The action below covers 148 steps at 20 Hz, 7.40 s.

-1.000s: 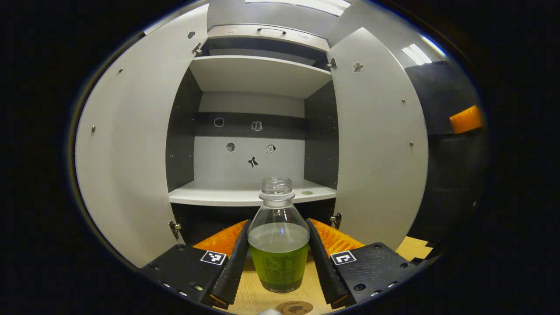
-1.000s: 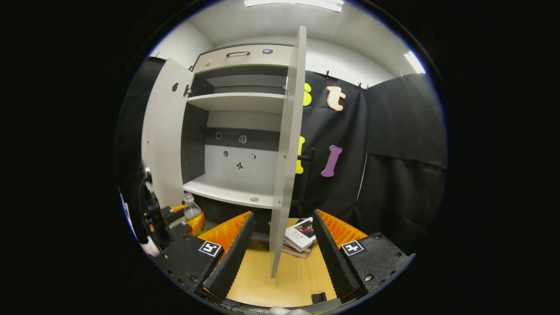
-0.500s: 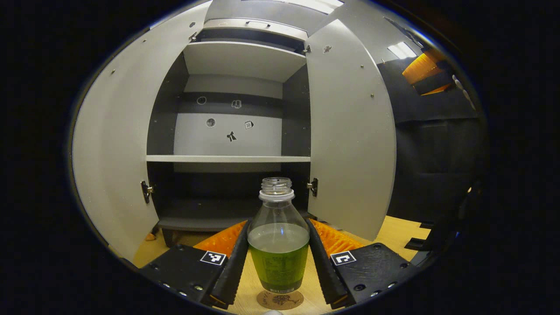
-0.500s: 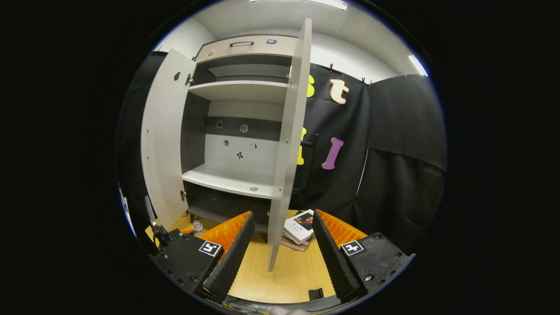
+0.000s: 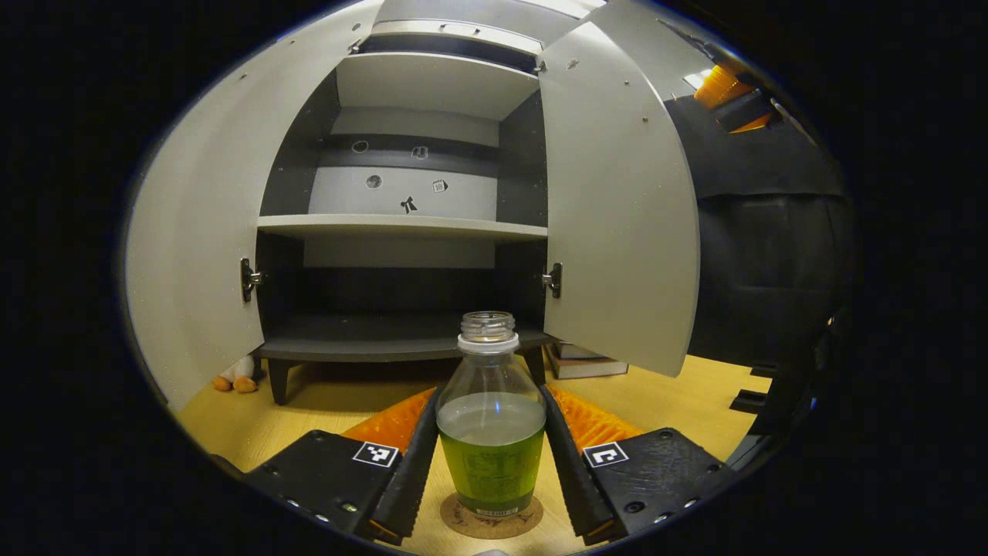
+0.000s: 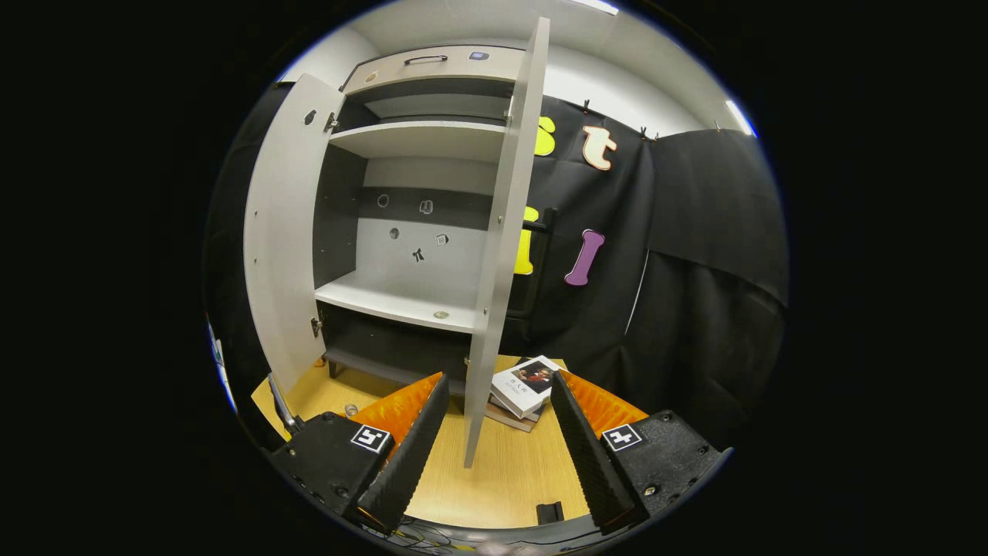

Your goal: Grasp the bottle in the cabinet with the left hand and place it on the coaster, then close the right door with the right hand and the left door with the left hand.

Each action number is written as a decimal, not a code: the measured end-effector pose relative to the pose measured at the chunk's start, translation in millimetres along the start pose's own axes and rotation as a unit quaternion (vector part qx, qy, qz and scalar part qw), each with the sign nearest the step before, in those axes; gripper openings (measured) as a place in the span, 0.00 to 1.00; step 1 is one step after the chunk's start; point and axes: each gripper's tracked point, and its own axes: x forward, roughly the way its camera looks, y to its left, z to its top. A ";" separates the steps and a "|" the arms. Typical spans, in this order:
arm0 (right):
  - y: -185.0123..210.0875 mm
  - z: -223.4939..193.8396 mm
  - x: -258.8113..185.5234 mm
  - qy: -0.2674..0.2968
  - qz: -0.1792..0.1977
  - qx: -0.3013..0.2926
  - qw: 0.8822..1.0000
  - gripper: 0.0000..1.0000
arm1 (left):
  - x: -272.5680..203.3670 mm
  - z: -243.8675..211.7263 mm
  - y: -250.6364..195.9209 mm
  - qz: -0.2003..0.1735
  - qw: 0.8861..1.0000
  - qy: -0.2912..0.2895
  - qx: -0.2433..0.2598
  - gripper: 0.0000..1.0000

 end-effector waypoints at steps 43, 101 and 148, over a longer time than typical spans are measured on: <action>-53.5 46.1 5.1 -0.094 -0.014 0.059 0.994 0.82 | -106.4 271.1 105.9 0.159 0.986 -0.050 0.005 0.96; 117.1 68.7 40.6 -0.077 0.232 -0.012 0.970 0.80 | -228.7 297.0 315.6 0.380 0.924 -0.033 0.021 0.95; -0.8 21.9 11.2 -0.046 0.111 0.062 0.991 0.80 | -58.4 339.3 170.6 0.209 0.976 -0.055 0.022 0.96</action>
